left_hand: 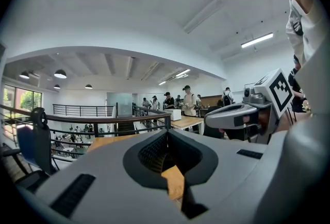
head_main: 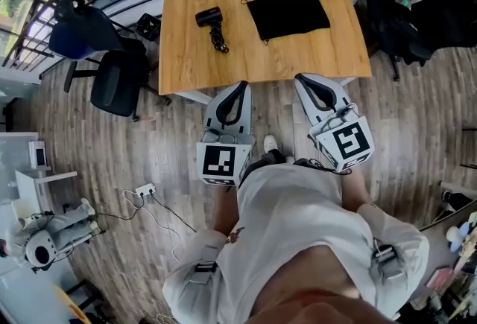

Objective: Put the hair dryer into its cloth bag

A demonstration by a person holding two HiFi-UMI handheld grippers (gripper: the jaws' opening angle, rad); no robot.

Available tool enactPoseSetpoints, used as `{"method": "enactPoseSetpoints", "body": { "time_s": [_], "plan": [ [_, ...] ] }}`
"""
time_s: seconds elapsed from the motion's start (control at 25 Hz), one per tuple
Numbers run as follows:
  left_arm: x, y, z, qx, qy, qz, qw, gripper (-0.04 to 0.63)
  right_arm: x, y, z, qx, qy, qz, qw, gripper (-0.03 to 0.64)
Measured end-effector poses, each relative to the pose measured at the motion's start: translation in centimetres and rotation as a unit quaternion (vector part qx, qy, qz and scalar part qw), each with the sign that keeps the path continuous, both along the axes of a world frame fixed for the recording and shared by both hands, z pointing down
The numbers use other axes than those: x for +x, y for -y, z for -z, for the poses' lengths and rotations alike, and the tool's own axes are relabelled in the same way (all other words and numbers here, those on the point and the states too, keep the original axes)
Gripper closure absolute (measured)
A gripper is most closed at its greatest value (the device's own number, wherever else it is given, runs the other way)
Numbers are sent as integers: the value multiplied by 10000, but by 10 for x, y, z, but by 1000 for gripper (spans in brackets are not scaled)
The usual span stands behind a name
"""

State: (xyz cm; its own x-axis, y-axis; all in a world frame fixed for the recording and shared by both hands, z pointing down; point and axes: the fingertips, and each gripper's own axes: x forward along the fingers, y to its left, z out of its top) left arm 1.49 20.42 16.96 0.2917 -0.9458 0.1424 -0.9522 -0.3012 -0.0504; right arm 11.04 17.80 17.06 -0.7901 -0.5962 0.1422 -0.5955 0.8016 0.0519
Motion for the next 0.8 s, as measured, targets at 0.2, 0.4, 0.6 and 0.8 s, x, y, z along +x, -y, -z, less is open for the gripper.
{"method": "enactPoseSetpoints", "body": {
  "time_s": [0.2,0.4,0.6,0.8],
  "plan": [
    [-25,15,-2,12,-53,0,10000,577,-25,16,-1,3,-14,-47,10000,597],
    [-43,29,-2,28,-71,50,10000,576,-43,31,1,17,-7,-14,10000,597],
    [-52,47,-3,4,-83,80,9999,577,-56,48,-2,1,-26,48,10000,597],
    [-62,66,-5,-5,-74,174,9998,575,-66,68,-4,-9,-24,153,9999,597]
  ]
}}
